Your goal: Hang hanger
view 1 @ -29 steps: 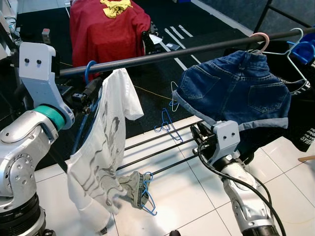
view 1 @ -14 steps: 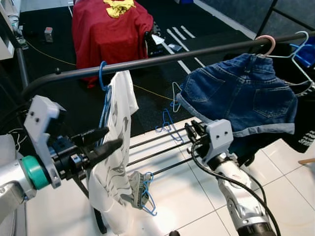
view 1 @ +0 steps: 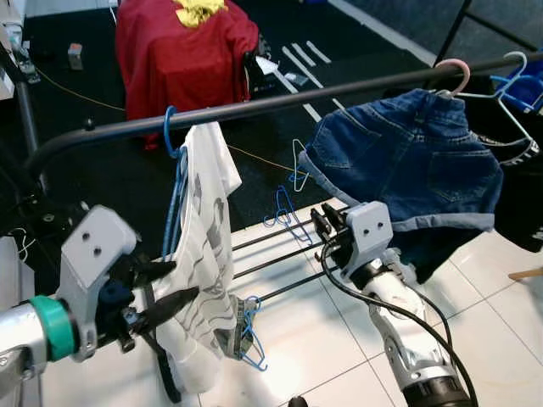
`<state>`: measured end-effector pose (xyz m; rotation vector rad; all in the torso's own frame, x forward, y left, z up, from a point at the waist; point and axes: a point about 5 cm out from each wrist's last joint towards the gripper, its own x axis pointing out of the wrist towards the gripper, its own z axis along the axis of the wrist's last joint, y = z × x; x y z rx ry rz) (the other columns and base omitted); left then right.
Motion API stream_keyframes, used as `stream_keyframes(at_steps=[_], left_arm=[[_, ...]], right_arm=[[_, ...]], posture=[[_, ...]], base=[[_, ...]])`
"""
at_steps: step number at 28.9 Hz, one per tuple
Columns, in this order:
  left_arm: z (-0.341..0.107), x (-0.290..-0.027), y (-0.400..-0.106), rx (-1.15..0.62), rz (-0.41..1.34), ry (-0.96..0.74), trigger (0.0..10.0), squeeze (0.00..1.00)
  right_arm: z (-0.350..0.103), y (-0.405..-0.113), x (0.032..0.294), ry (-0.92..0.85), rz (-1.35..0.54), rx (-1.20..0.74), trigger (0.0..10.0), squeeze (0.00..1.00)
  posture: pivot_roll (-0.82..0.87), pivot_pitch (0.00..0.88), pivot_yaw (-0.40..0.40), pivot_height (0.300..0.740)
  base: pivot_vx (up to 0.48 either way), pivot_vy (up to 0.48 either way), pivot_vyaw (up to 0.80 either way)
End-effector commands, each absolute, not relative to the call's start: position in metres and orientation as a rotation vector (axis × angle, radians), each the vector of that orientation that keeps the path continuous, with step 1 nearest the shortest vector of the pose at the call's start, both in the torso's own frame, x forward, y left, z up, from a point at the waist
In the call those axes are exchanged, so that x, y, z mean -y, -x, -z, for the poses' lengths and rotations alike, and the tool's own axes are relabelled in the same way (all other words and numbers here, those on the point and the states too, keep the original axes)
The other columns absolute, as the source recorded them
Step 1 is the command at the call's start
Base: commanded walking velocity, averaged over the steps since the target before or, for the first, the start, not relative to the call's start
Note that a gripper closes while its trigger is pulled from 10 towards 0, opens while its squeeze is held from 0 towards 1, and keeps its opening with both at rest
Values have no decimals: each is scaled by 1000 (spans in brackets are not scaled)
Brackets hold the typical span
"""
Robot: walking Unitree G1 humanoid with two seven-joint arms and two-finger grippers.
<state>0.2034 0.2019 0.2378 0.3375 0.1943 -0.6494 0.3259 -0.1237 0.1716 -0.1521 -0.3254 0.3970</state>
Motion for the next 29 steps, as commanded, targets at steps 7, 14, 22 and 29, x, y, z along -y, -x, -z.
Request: stream_keyframes(at_steps=[7,14,22,29], left_arm=[[-232,-205,-221,-168,521,-331,10000,0],[-240,-215,-207,-167,606,-355,10000,0],[-243,-217,-196,-174,677,-364,10000,0],[-247,-187,-210,-16,646,-342,10000,0]], right_arm=[[-166,-325,123,160,-402,311,10000,0],[-163,-323,124,160,-401,307,10000,0],[-162,-323,122,158,-405,305,10000,0],[-161,-326,119,170,-411,301,10000,0]], posture=[[7,197,35,740],[26,202,35,740],[31,203,35,740],[16,189,30,740]], base=[[0,0,0],[0,0,0],[0,0,0],[0,0,0]])
